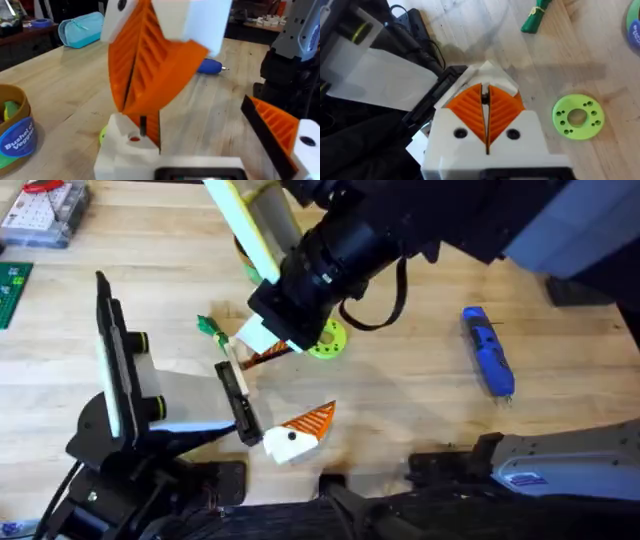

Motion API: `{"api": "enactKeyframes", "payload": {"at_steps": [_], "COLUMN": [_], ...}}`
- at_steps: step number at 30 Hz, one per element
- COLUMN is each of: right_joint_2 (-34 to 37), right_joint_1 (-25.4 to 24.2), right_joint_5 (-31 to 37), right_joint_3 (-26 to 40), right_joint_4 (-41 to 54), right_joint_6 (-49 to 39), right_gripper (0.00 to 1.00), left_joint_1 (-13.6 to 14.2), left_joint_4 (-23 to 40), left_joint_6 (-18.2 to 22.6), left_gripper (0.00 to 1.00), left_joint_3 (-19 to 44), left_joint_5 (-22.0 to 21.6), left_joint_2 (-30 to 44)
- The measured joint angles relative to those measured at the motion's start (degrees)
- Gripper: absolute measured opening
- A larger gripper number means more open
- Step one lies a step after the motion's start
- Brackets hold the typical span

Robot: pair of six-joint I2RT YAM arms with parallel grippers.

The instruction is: Pick up the gripper from the table and insert it into the empty holder that is missing its gripper. Then pick up a screw, insert it into the mounting hole, and use the screwdriver to tighten it. Finally, clean up the table by picking up the vegetable and placing it into the bucket.

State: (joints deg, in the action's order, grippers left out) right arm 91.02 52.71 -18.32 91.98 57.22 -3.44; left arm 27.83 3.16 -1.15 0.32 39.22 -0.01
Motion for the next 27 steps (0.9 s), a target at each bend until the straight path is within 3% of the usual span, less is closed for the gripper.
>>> {"api": "enactKeyframes", "payload": {"at_steps": [27], "right_joint_2": [0.67], "right_joint_1": [0.0], "right_joint_5": [0.18], "right_joint_3": [0.0], "right_joint_4": [-0.94], "right_joint_6": [-0.08], "right_gripper": [0.008], "left_joint_1": [0.0], "left_joint_4": [0.0], "left_joint_6": [0.0], "left_gripper": [0.99], "left_joint_3": [0.0], "left_joint_5": [0.0], "left_joint_2": [0.0]}}
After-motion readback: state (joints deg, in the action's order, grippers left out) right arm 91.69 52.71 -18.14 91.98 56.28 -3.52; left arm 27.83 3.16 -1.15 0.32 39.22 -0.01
